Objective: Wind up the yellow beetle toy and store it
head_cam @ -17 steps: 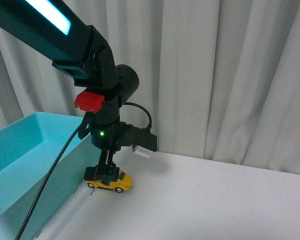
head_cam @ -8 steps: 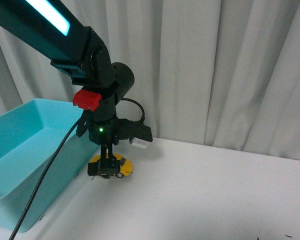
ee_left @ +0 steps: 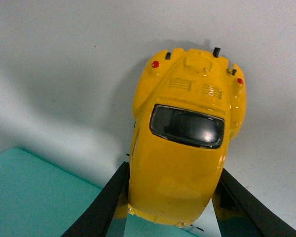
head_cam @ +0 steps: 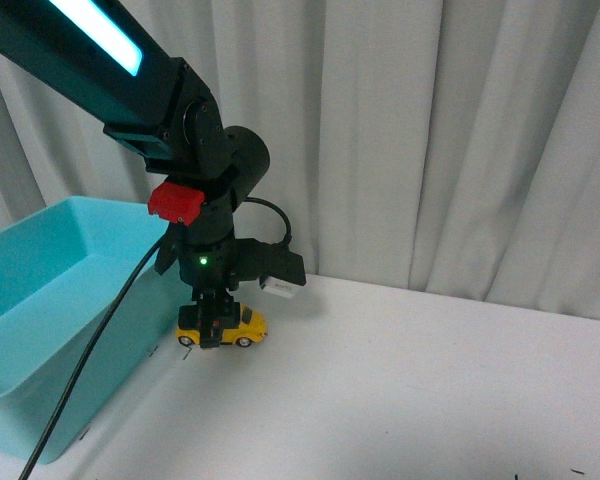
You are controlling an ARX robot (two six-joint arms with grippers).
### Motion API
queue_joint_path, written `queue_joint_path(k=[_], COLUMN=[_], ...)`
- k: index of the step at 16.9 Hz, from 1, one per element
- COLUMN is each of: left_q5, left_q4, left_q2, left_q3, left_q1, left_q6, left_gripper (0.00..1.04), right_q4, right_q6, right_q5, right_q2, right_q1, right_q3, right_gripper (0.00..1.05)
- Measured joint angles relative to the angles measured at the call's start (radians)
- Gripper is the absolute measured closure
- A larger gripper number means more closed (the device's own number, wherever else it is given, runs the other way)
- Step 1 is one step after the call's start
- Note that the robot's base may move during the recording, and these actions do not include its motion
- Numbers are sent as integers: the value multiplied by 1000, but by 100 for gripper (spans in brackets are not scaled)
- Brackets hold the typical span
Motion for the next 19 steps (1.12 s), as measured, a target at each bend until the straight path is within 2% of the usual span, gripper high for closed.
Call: queue_joint_path(k=[1,4,6,8,10,13,14,16,19], left_q5=[1,50,143,205,328,410,441,462,439], left_q4=[-6,-39,-80,-104,-157,-187,-206,-189,-171], left_q2=[-4,-17,-53,-99,-192,-279,-306,-327,-332], left_q3=[0,-3,-15,-14,10,56,97,131,136], left_q1=[-2,-21,-53,-69,-67,-18,27,105,210], left_q6=[8,90,211,214,172,111,75,12,-87], left_gripper=[64,65,65,65,65,65,65,65,65], right_q4=[0,0,0,0,0,0,0,0,0], right_q6=[0,0,0,0,0,0,0,0,0], right_q5=[0,0,0,0,0,0,0,0,0], right_q2=[0,0,0,0,0,0,0,0,0], right_q1=[0,0,0,0,0,0,0,0,0], right_q3=[0,0,0,0,0,0,0,0,0], right_gripper=[7,7,7,7,7,7,7,7,7])
